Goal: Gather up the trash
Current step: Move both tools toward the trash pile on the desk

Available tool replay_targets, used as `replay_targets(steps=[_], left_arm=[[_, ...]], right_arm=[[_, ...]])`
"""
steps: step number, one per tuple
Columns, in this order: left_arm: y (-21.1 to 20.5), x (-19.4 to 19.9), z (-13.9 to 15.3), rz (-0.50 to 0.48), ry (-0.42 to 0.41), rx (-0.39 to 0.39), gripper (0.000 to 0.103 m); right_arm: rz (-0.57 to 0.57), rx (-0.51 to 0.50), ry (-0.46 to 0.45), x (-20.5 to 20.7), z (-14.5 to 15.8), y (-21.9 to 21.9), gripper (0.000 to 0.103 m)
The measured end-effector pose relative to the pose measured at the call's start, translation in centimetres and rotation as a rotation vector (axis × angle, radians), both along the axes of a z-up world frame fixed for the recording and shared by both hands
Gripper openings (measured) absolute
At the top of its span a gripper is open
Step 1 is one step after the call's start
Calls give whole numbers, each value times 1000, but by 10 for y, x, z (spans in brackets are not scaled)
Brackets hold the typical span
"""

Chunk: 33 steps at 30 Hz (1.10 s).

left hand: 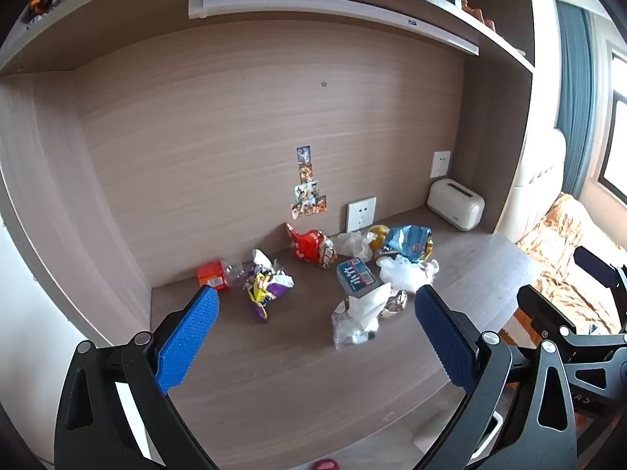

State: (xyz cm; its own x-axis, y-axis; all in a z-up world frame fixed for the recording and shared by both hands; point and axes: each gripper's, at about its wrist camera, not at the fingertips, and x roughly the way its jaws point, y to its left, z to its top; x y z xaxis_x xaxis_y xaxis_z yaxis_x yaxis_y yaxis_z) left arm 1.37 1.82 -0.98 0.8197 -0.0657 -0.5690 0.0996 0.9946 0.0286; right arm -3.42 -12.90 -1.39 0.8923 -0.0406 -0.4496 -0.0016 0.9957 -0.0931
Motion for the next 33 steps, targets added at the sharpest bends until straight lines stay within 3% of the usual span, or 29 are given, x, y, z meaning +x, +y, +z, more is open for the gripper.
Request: replay_targets(steps=[33], left_arm=[[0,12,-2,-18,14,10,98]], right_arm=[[2,8,2,7,-2,5,99]])
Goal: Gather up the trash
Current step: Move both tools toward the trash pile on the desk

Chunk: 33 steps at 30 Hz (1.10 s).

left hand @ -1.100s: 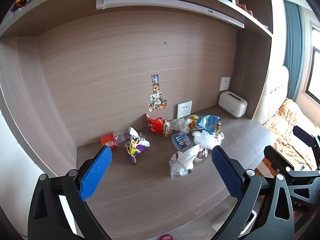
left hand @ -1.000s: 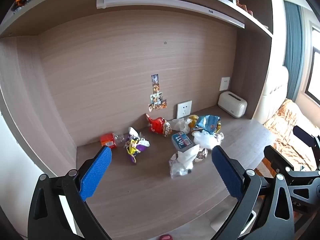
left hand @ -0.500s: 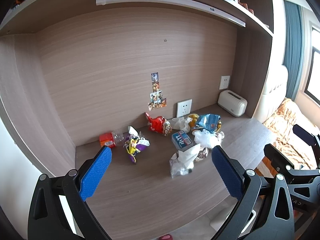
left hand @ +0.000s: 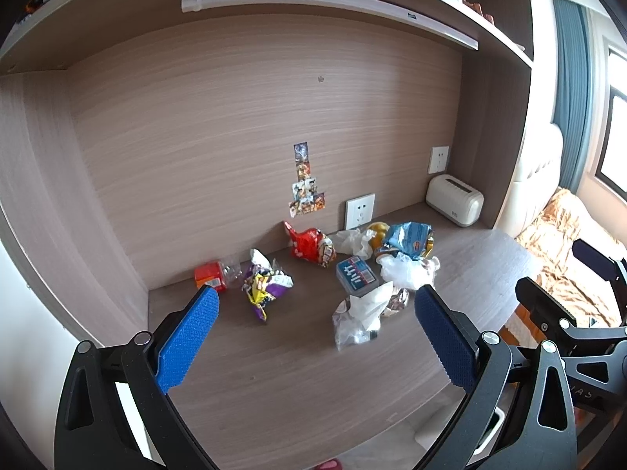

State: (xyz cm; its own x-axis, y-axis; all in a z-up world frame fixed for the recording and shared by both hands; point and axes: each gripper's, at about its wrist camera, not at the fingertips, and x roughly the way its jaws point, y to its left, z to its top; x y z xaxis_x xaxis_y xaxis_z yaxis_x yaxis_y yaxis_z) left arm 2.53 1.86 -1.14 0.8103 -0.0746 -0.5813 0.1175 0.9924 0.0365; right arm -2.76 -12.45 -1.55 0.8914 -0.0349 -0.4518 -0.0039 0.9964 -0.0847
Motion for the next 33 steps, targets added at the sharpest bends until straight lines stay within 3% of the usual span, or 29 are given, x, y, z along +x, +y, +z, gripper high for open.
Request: replay_targets(steps=[19,24,30,33], left_arm=[[-3,2,-4,-2,8,-5,98],[-1,9,-12,-7,13,-14,98],[-3,25,-28,-3,19,27,98],[-6,36,-36,-1,22,59,98]], right_arm=[[8,22,-10,6,1,0,99],[6,-22,-13,12,-4,3,99],[-12,-56,71,31,-18,0,99],[-26,-134,51,43,-26,5,99]])
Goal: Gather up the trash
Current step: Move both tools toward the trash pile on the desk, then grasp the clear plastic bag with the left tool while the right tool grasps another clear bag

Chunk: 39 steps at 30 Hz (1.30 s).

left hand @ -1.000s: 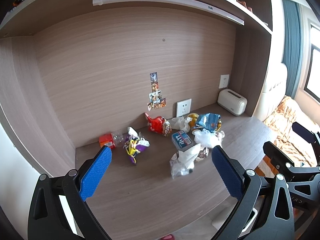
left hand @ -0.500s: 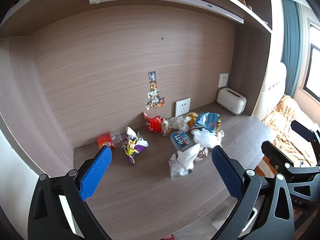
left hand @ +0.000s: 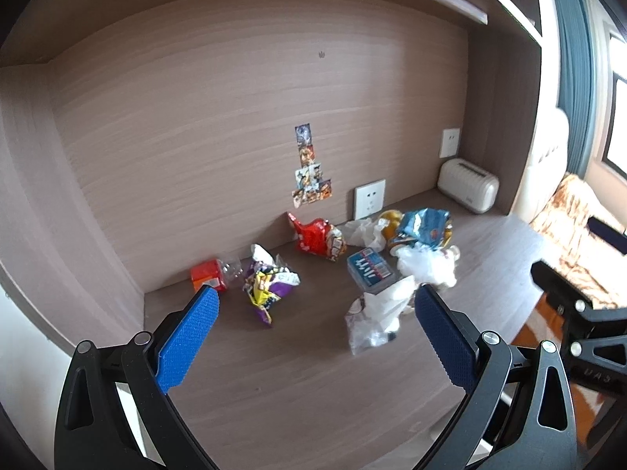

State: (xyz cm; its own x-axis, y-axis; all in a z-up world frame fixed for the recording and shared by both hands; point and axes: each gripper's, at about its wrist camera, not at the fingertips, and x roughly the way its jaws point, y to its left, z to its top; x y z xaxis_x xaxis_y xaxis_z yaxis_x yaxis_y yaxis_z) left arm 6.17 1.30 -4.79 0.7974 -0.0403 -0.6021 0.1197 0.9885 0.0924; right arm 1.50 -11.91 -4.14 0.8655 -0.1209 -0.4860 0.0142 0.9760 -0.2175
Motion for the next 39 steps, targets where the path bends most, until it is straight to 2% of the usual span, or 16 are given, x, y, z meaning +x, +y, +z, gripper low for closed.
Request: replay_targets(steps=[4,10,15,19,25,27,30,34,36,37,38,39], left_arm=[[-9,15,-18,-46,-14,34,98],[-14,44,-48,-129,50,6,98],[-16,66,-71,-196,79,-19,98],[-27,88,-100,-258,132,-6,98],[-48,107,-140,-380,155,40,98],[-51,113,-151,-416,164,37,98],[-55,131,-172,-469,221,31,98],[-59,147,-191,-505,265,11,98],[-60,152,-198,-510,273,10,93],[-62,156,-203,-513,294,14,84],[-64,158,-208,-523,315,10,75],[-65,159,-212,-526,328,10,71]], right_arm=[[16,-67,-64,18,-11,5,99],[27,-15,-12,53,-19,-5,99],[6,-6,45,78,-43,-5,99],[12,35,92,99,-65,-11,99],[3,50,152,129,-96,-15,99],[1,59,155,138,-102,-16,99],[-16,87,187,152,-117,-21,99],[-20,99,207,164,-131,-22,99],[-24,113,221,170,-138,-23,94],[-24,117,226,174,-141,-25,90],[-22,126,240,176,-145,-25,80],[-15,140,255,179,-149,-25,65]])
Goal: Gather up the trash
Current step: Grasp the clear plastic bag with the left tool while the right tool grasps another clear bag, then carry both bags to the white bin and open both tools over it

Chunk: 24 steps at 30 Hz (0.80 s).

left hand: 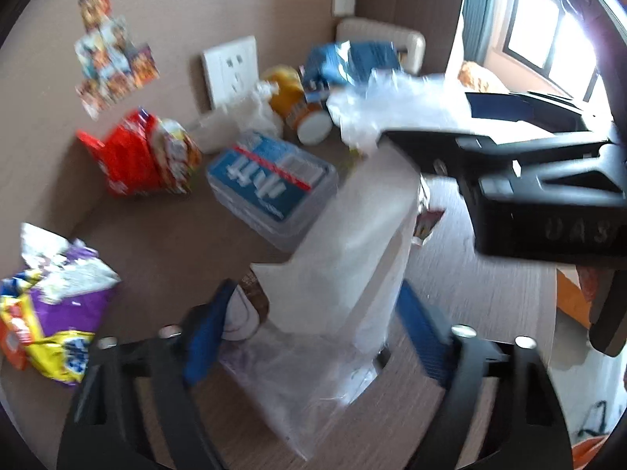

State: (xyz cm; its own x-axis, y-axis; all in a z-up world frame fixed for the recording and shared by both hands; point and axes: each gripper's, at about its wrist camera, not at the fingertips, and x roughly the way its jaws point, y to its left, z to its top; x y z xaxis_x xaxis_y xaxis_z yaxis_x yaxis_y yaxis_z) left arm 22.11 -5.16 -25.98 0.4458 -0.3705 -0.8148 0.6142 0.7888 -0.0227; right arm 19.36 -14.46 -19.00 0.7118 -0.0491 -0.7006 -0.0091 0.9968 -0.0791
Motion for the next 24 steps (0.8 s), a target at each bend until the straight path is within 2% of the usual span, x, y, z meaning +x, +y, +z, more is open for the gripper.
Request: replay_targets(steps=[2,3,5,8,12,18,20,24], left_arm=[[-2,0,-5,1,-10,15,66],[-1,-1,-5,-2,-13,10,64],[0,-2,-5,-4,-5,-7,53],[6,-6,3,0,-20,-13,49],[12,-11,28,10,-74,-2,49],[22,-21,76,24,-124,-40,49],[14,-28,93,0,-144,-59,49],[-22,-51,118,-113,-165,-116,49]], right_arm=[[4,20,11,1,-4,0,54],[13,30,8,1,-5,0,43],[18,47,7,1,-5,0,37],[13,59,-2,0,1,-1,31],[15,67,-67,-13,28,-1,30],[-25,52,-159,-42,77,-8,30],[-55,31,-191,-63,95,-16,30],[-145,-17,-218,-107,117,-39,31]])
